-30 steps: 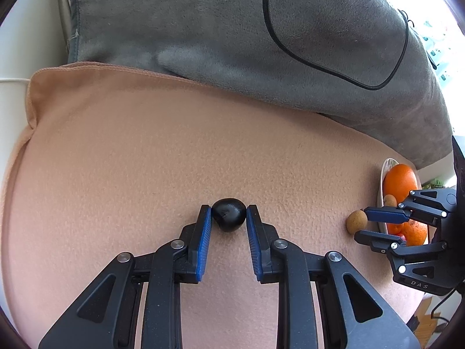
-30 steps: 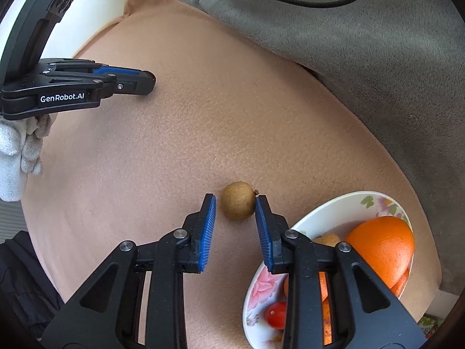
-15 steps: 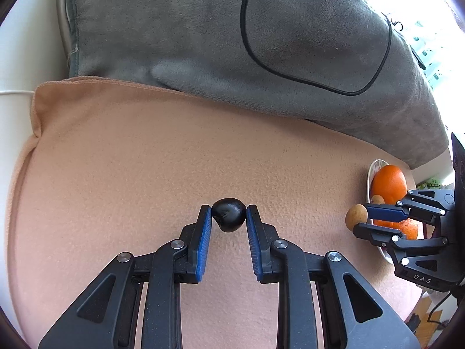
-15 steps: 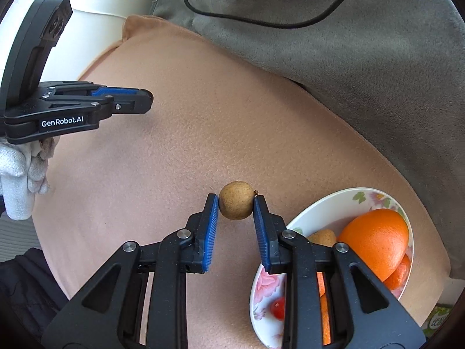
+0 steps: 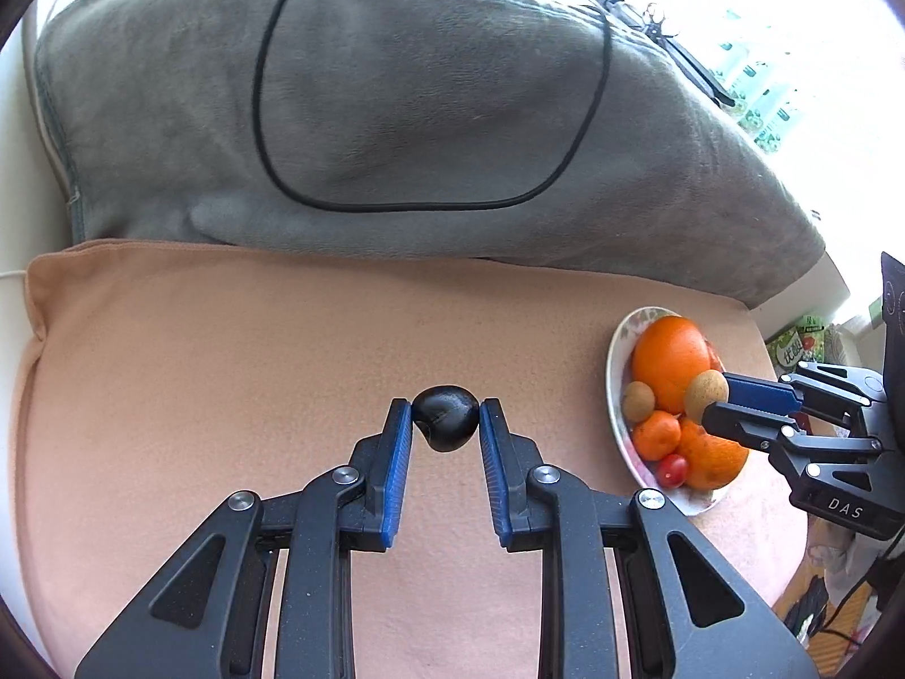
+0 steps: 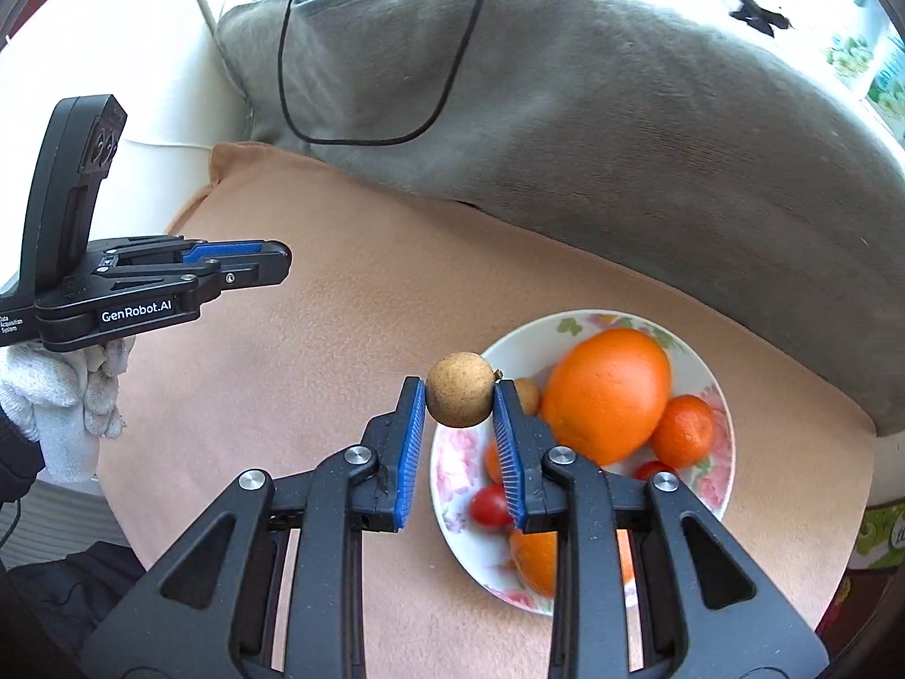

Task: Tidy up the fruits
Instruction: 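Carry the dark plum and longan over the plate with both grippers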

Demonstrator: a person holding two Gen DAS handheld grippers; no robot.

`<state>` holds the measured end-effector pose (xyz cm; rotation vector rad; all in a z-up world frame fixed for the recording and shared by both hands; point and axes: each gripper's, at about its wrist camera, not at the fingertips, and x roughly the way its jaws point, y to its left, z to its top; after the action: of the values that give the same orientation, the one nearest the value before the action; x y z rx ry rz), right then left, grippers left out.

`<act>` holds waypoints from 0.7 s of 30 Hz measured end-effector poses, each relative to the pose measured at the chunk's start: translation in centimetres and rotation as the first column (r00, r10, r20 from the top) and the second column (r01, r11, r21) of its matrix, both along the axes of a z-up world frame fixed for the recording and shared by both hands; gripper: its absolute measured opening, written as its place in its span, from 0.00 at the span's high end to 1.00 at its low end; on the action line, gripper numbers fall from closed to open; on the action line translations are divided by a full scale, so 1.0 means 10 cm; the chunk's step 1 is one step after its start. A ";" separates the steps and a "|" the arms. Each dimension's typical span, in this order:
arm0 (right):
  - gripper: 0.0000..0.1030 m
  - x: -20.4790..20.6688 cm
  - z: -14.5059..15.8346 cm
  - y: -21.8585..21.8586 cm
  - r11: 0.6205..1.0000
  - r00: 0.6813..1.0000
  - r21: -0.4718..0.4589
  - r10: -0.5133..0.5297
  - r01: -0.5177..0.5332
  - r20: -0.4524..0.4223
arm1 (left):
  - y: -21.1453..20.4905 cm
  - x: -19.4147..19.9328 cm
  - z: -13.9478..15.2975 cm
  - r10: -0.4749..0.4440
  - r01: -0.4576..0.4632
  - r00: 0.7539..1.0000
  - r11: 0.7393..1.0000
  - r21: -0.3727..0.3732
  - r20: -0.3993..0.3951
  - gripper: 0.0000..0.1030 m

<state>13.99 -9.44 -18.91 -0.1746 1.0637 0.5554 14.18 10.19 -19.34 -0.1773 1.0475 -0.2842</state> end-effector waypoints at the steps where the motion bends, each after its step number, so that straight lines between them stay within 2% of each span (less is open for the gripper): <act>1: 0.75 -0.01 0.02 -0.08 1.000 1.000 0.003 -0.018 0.018 0.004 | -0.05 0.00 0.03 -0.011 0.011 1.000 1.000 -0.003 0.004 0.78; 12: 0.75 -0.04 0.16 -0.84 0.983 0.983 0.014 -0.184 0.184 0.017 | -0.63 0.09 0.16 -0.115 0.115 0.993 0.993 -0.019 0.024 0.78; 21: 0.75 -0.02 0.04 -1.14 0.967 0.967 0.020 -0.255 0.255 -0.004 | -0.99 0.11 0.17 -0.189 0.189 0.982 0.981 -0.035 0.013 0.78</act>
<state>13.82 -20.83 -18.46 -0.0181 1.0623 0.3340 15.33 0.26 -17.68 -0.1085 1.0521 -0.4759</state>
